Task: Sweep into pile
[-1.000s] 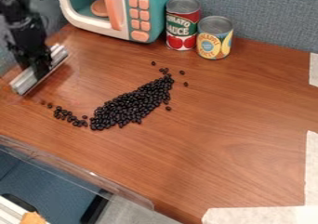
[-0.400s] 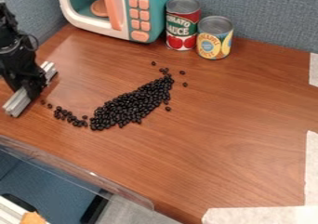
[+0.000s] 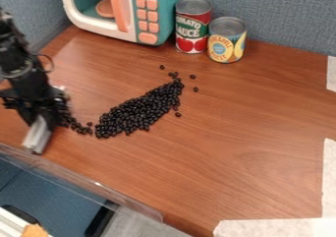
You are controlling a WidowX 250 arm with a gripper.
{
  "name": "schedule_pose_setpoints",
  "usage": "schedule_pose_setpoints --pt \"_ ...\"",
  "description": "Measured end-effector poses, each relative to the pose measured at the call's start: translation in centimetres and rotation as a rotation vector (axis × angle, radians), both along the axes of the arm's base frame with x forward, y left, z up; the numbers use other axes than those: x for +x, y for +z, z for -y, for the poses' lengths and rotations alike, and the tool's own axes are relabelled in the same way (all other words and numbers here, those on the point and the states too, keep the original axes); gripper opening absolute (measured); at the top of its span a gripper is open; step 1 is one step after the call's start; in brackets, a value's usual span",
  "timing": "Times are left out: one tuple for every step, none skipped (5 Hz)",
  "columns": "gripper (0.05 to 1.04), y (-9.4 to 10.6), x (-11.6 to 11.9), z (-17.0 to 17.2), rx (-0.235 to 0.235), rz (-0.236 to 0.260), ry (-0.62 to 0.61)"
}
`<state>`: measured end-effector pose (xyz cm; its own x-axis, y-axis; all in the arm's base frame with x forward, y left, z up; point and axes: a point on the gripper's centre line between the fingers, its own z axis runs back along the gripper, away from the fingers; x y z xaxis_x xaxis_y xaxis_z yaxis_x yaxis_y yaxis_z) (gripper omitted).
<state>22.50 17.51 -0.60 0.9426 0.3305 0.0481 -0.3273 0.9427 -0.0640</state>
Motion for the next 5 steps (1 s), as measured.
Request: schedule_pose_setpoints --pt "0.381 0.0 0.9 2.4 -0.021 0.01 0.062" --pt "0.381 -0.1 2.2 4.2 -0.022 0.021 0.161" --pt "0.381 -0.2 3.3 5.7 -0.012 0.029 0.248" --pt "0.381 -0.1 4.1 7.3 -0.024 0.019 0.28" --pt "0.381 0.0 4.8 8.6 -0.063 0.004 0.294"
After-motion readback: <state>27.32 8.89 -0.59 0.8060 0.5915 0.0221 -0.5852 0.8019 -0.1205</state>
